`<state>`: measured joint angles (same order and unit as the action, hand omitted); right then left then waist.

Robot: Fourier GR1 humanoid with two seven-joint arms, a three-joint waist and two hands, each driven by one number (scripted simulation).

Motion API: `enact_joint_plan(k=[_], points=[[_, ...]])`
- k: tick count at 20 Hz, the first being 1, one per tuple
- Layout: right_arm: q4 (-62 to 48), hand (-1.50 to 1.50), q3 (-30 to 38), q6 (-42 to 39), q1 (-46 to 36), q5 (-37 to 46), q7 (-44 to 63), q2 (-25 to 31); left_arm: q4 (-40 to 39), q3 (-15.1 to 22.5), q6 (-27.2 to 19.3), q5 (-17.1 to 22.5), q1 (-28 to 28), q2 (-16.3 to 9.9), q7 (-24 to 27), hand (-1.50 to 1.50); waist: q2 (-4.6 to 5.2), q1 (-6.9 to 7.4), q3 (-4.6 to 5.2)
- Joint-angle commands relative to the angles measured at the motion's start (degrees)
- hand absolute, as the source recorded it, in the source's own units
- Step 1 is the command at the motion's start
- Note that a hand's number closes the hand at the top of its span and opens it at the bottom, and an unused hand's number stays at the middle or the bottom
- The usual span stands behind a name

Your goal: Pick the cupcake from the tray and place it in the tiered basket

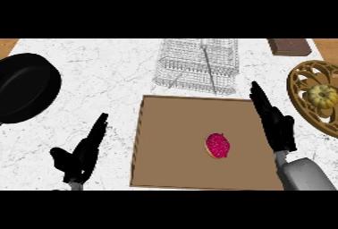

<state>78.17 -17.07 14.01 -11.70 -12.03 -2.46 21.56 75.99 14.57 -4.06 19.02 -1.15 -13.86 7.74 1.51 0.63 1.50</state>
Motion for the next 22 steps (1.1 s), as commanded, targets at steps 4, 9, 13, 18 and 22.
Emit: enact_joint_plan(k=[4,9,13,18,22], points=[[-0.84,-1.50,-4.54,13.07,-10.24,6.23,10.12,-13.23,2.53,-1.85,1.42,-2.72,6.23,-3.83,-1.85,0.00,-1.43,0.29,-1.43],[-7.43,-1.50,-8.97,28.71,-14.09,9.69,12.98,-21.08,3.28,1.86,1.15,-6.43,8.06,-2.21,-1.67,0.00,-1.32,0.73,-1.53],[-1.17,-1.50,-10.99,30.24,-13.40,13.43,7.25,-21.37,0.15,0.64,1.00,-6.91,8.70,-1.51,-0.77,0.00,-1.63,-0.69,-1.47],[-0.52,-1.50,-17.60,29.19,-20.54,24.89,23.68,-12.48,0.18,-1.00,0.95,-6.35,10.05,-2.14,-1.43,0.00,-2.13,-1.30,-1.28],[-1.42,-1.50,-22.34,17.91,-22.24,29.68,37.43,-1.69,0.37,-0.51,0.38,-6.50,7.52,-2.13,-1.71,0.00,-3.29,-2.81,-0.84]])
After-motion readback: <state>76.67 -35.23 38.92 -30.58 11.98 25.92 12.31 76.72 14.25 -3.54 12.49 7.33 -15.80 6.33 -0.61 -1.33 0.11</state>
